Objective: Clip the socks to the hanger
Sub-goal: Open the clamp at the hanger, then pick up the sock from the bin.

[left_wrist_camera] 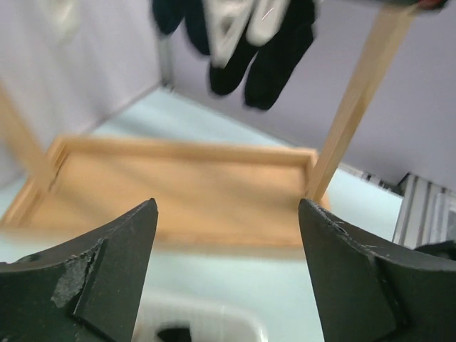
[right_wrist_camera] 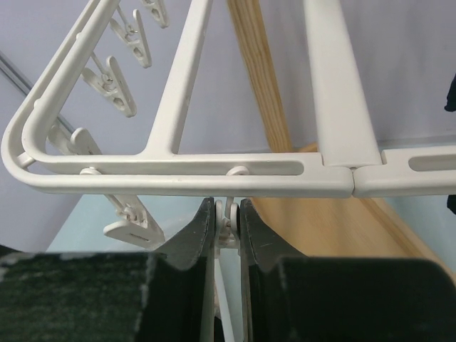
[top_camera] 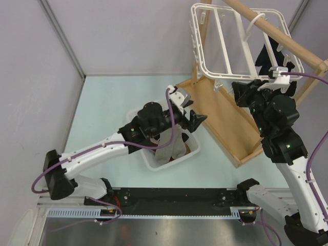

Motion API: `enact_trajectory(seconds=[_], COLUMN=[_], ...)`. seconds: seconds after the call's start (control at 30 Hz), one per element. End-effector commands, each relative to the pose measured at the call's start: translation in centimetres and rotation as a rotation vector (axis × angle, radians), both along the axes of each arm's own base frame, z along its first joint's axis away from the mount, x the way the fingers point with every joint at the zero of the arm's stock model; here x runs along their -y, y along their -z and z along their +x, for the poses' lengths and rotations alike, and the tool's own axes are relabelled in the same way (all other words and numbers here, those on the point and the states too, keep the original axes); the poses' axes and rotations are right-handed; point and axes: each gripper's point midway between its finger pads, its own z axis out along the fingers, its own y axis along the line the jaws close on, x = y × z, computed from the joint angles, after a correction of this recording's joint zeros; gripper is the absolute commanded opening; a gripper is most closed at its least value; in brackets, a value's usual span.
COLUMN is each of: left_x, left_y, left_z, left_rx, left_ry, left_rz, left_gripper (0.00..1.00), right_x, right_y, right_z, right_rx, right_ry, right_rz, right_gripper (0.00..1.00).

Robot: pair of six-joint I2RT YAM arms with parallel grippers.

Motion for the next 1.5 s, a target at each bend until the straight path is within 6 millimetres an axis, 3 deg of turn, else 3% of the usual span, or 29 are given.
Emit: enact_trajectory(seconds=[0.0,0.07,0.23,0.27,0.3,0.37,0.4,0.43,0.47,0.5,0.53,0.57,0.63,0.83,0.97,1.2,1.37,1.4,1.47], left_x=[-6.5,-8.4,-14.3,-14.8,-15.8,-16.6,-17.2,-17.3,-17.1,-17.5,-17.1,-16.6,-15.9,-14.8,-14.5,-13.8,-14.3,-14.4,-14.5], left_y=[6.3,8.2,13.3,12.8,14.9,14.9,17.0,17.8,16.9,17.5,19.4,18.8,20.2,22.7,25.6,28.7,29.4,29.4,29.0], left_z=[1.8,2.5,6.2,7.0,7.9,9.6,10.2,10.7,11.8,12.0,12.6,13.3,14.1,15.5,16.2,17.5,17.7,17.7,17.3], left_rx=[-0.233,-0.304,-0.526,-0.535,-0.589,-0.604,-0.646,-0.664,-0.66,-0.68,-0.697,-0.692,-0.71,-0.737,-0.75,-0.75,-0.741,-0.741,-0.738], left_ry=[-0.276,-0.349,-0.647,-0.691,-0.763,-0.843,-0.892,-0.919,-0.949,-0.972,-0.985,-0.998,-1.008,-1.034,-1.056,-1.068,-1.09,-1.09,-1.087], left_rz=[0.131,0.159,0.235,0.224,0.271,0.285,0.348,0.375,0.364,0.4,0.456,0.439,0.475,0.5,0.558,0.635,0.67,0.672,0.673], left_gripper=[0.86,0.9,1.0,1.0,1.0,1.0,1.0,1.0,1.0,1.0,0.99,0.98,0.91,0.73,0.65,0.52,0.37,0.28,0.2], right_x=[0.4,0.4,0.6,0.6,0.6,0.7,0.6,0.6,0.6,0.5,0.5,0.5,0.5,0.7,0.7,0.5,0.7,0.8,0.8], right_y=[0.0,0.2,0.4,0.4,0.4,0.4,0.5,0.5,0.6,0.6,0.7,0.8,0.9,1.1,1.1,1.7,1.7,1.7,1.7], right_z=[-0.2,-0.2,-0.3,-0.3,-0.3,-0.2,-0.2,-0.2,-0.1,-0.1,-0.1,0.0,0.0,-0.1,-0.1,0.2,0.1,0.1,0.0], right_rx=[0.011,0.005,-0.002,-0.002,-0.002,0.0,-0.001,-0.003,-0.004,-0.007,-0.008,-0.01,-0.012,-0.015,-0.014,-0.025,-0.023,-0.022,-0.021], right_ry=[0.008,0.01,0.015,0.012,0.013,0.017,0.013,0.013,0.015,0.01,0.012,0.01,0.012,0.015,0.015,0.011,0.016,0.016,0.016], right_rz=[-0.013,-0.018,-0.024,-0.024,-0.024,-0.025,-0.026,-0.026,-0.028,-0.028,-0.029,-0.03,-0.034,-0.035,-0.03,-0.03,-0.031,-0.03,-0.032], right_gripper=[0.1,0.1,0.1,0.1,0.1,0.1,0.1,0.1,0.1,0.1,0.1,0.1,0.1,0.1,0.1,0.1,0.1,0.1,0.1])
